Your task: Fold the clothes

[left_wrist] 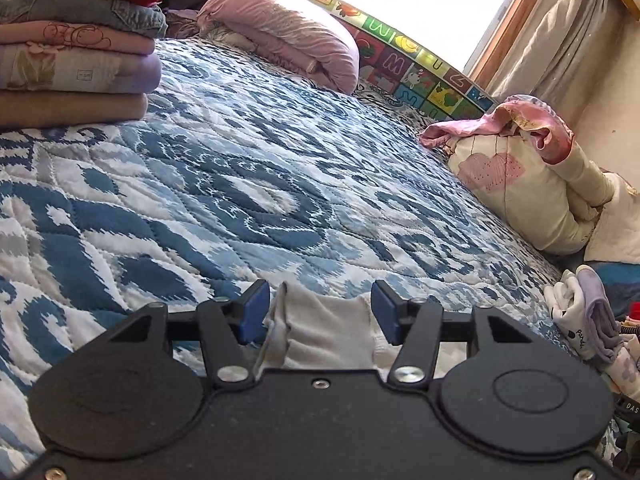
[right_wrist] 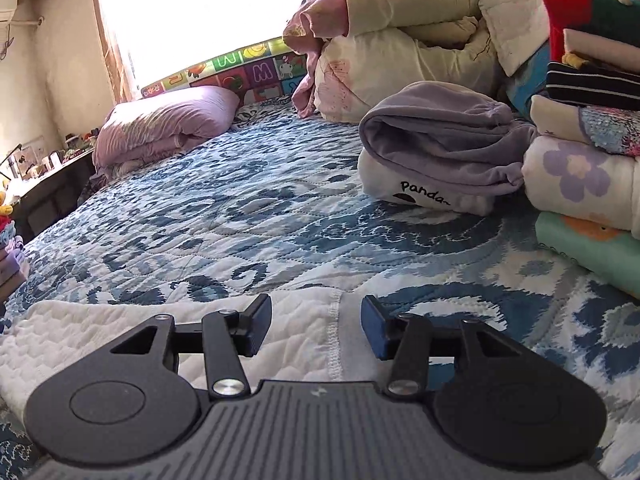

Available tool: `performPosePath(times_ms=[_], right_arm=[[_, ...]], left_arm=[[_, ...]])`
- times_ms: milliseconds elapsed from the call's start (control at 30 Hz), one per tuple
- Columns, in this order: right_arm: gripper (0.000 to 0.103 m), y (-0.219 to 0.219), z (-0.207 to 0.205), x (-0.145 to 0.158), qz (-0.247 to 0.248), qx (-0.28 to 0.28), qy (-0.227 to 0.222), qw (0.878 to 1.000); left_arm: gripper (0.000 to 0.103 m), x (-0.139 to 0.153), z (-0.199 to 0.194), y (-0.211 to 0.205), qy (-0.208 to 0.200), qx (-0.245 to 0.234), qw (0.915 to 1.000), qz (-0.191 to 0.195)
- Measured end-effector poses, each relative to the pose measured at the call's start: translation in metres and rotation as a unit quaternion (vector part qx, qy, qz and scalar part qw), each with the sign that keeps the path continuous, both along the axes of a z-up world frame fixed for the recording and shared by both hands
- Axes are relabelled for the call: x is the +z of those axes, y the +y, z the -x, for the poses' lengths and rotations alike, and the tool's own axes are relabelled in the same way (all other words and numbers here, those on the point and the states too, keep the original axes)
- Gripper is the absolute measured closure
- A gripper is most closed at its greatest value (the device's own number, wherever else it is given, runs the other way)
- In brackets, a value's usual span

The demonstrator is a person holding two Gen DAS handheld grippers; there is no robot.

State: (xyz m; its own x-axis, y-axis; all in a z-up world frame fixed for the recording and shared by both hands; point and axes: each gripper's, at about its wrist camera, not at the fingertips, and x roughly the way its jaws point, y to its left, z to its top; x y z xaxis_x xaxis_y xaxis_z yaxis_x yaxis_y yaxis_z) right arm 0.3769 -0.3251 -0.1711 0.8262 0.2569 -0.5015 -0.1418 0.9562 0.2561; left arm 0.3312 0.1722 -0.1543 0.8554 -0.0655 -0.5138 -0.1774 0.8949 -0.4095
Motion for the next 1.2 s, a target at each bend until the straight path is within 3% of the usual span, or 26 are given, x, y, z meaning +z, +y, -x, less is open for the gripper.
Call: performPosePath(times_ms=[200,300,400,633,767,833,933,1200], right_arm=[[0.047,0.015,-0.02,-0.011,0.028,0.022,0.027,0.999],[0.063,0.018,-0.023,-0.012,0.032,0.022,0.029,0.999],[0.081,0.022,-0.019,-0.011,0.044,0.021,0.023,0.999],[0.087,0.026,-0.007,-0.005,0.049,0.021,0.005,0.999],[0.088,0.028,0.0,-0.001,0.049,0.019,-0.005,0.999],[0.088,0.027,0.003,0.001,0.046,0.019,-0.011,0.999],[0.089,0.021,-0.01,0.006,0.031,0.017,-0.021,0.999],[0.089,0.012,0.023,0.026,-0.01,0.017,-0.071,0.997]], left_arm=[[0.048,0.0,-0.023,-0.005,0.019,-0.039,0.9987,-0.027],[0.048,0.0,-0.035,-0.008,0.029,-0.058,0.9971,-0.041],[0.045,0.006,-0.038,-0.027,0.023,-0.078,0.9917,-0.1],[0.039,-0.002,-0.048,-0.05,0.027,-0.128,0.9824,-0.133],[0.086,-0.008,-0.046,-0.059,0.024,-0.143,0.9756,-0.165],[0.098,-0.003,-0.043,-0.063,0.012,-0.149,0.9721,-0.181],[0.099,0.005,-0.036,-0.065,0.001,-0.152,0.9707,-0.186],[0.101,0.028,0.001,-0.057,-0.031,-0.153,0.9712,-0.18]])
